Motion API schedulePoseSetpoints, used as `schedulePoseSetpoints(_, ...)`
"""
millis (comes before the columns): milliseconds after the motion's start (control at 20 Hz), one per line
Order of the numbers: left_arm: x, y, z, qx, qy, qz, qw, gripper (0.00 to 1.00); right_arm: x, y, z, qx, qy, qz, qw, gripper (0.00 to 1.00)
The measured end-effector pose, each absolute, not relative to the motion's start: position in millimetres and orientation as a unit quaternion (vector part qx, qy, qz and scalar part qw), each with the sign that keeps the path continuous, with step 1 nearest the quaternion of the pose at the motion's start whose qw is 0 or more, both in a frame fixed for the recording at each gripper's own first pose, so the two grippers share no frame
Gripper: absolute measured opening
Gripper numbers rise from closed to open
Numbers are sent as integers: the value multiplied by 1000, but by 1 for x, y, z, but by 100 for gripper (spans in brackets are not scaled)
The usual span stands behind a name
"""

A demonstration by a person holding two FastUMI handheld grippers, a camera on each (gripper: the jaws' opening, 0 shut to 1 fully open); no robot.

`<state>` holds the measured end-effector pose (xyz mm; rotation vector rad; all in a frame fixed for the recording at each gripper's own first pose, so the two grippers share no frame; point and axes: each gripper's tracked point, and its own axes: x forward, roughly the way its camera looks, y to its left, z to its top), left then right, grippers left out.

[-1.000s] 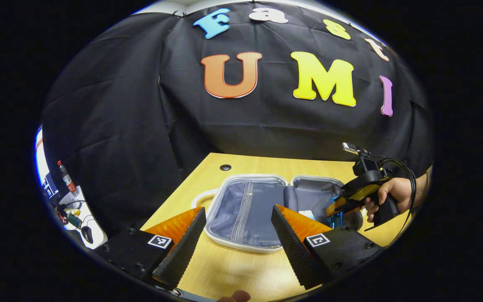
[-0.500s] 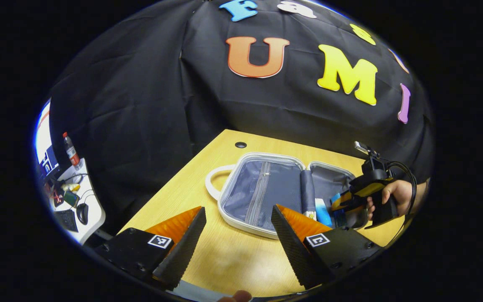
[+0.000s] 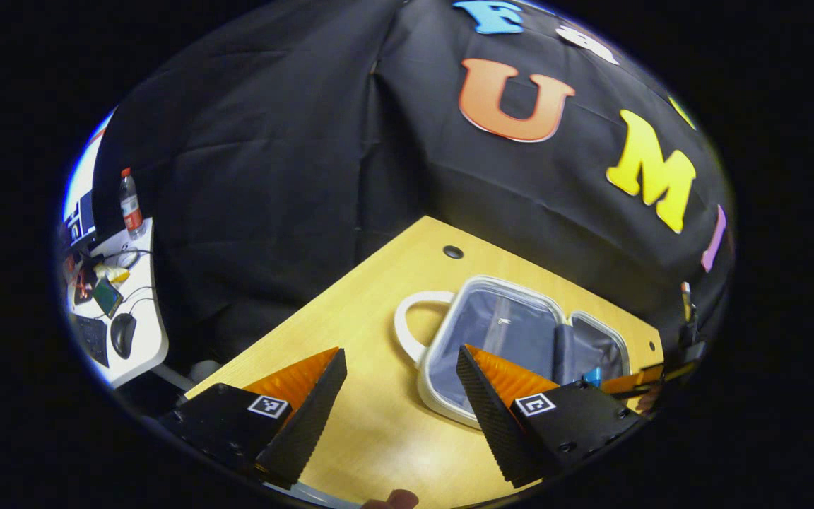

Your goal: First open the suitcase, pack the skin care products into it, and then close the suitcase.

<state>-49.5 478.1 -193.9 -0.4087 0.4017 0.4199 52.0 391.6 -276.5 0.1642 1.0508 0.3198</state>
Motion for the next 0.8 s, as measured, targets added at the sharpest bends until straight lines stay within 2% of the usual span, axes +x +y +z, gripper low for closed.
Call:
schedulePoseSetpoints(50, -39, 486, -202, -230, 196, 206, 931, 100, 45, 383, -262, 68, 487, 160, 856, 81)
schedulePoseSetpoints(150, -23, 508, -223, -277, 203, 216, 914, 98, 30, 369, -226, 64, 455, 185, 869, 81)
schedulePoseSetpoints(250, -6, 519, -246, -309, 218, 213, 901, 97, 19, 346, -189, 47, 408, 200, 890, 77)
schedulePoseSetpoints(300, 3, 520, -254, -332, 220, 204, 894, 97, 17, 330, -171, 30, 377, 200, 904, 81)
schedulePoseSetpoints(350, 17, 516, -262, -367, 217, 194, 883, 97, 13, 315, -153, 6, 344, 198, 918, 76)
schedulePoseSetpoints(400, 27, 514, -269, -396, 216, 185, 873, 97, 10, 298, -134, -18, 312, 192, 930, 76)
schedulePoseSetpoints(450, 36, 511, -276, -420, 217, 175, 864, 97, 6, 285, -119, -37, 283, 186, 940, 81)
schedulePoseSetpoints(500, 41, 506, -281, -440, 216, 161, 857, 100, 3, 271, -104, -50, 257, 176, 949, 81)
schedulePoseSetpoints(550, 45, 501, -283, -460, 211, 145, 850, 95, 1, 258, -92, -57, 236, 163, 956, 81)
schedulePoseSetpoints(600, 50, 497, -281, -486, 198, 128, 841, 93, -3, 250, -82, -56, 222, 154, 961, 76)
schedulePoseSetpoints(650, 57, 492, -278, -516, 189, 111, 828, 100, -4, 239, -74, -55, 212, 144, 965, 77)
schedulePoseSetpoints(700, 64, 488, -276, -543, 183, 97, 814, 85, -5, 221, -68, -54, 207, 130, 968, 77)
schedulePoseSetpoints(750, 67, 484, -279, -561, 181, 91, 803, 81, -6, 206, -65, -50, 205, 118, 970, 81)
schedulePoseSetpoints(800, 72, 482, -287, -569, 183, 95, 796, 63, -9, 193, -63, -44, 202, 104, 973, 80)
